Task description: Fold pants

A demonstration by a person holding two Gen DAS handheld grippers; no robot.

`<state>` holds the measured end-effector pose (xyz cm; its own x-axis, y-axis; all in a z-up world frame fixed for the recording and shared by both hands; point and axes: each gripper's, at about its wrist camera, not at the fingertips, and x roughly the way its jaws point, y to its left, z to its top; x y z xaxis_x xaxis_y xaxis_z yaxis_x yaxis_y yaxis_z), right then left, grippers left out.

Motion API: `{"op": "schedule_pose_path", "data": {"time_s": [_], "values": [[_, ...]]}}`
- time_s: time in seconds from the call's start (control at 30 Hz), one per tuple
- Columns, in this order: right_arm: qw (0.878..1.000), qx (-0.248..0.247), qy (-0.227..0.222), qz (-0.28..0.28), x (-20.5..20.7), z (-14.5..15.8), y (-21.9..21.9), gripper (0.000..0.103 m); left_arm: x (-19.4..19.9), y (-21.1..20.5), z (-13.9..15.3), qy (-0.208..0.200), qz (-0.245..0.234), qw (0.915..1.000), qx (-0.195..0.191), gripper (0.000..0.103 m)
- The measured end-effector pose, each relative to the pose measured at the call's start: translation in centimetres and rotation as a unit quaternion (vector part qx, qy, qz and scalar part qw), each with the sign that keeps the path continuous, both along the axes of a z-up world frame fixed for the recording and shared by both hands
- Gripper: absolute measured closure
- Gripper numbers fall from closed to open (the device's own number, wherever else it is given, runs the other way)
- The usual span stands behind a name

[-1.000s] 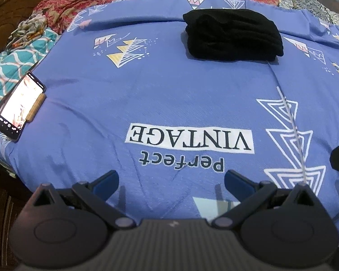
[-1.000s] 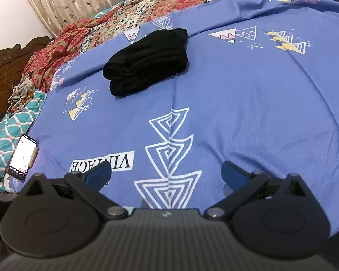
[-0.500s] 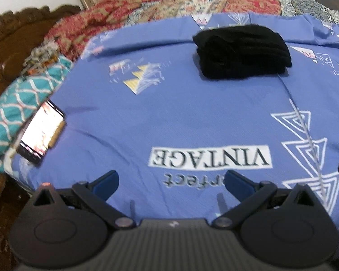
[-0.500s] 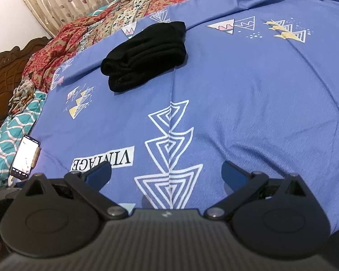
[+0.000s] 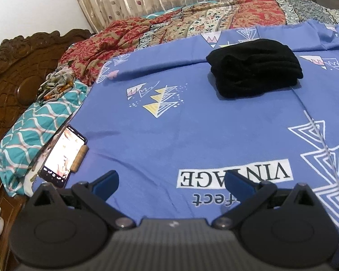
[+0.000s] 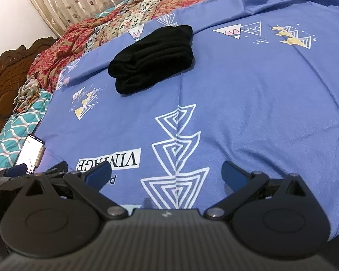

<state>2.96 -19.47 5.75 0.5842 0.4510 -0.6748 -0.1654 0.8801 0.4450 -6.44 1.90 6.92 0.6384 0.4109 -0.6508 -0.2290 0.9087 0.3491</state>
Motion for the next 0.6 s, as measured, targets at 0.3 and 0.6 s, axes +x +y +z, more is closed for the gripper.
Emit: {"op": "schedule_pose_path", "data": {"time_s": [0.3, 0.6], "values": [[1.000, 0.002, -0.005, 0.001, -0.13, 0.18, 0.07, 0.000, -0.22, -0.03, 0.13, 0.003, 0.000, 1.0000, -0.005, 0.000], [1.000, 0.003, -0.025, -0.001, -0.46, 0.71, 0.15, 0.000, -0.36, -0.56, 0.19, 0.011, -0.011, 0.9997, -0.019, 0.000]]}}
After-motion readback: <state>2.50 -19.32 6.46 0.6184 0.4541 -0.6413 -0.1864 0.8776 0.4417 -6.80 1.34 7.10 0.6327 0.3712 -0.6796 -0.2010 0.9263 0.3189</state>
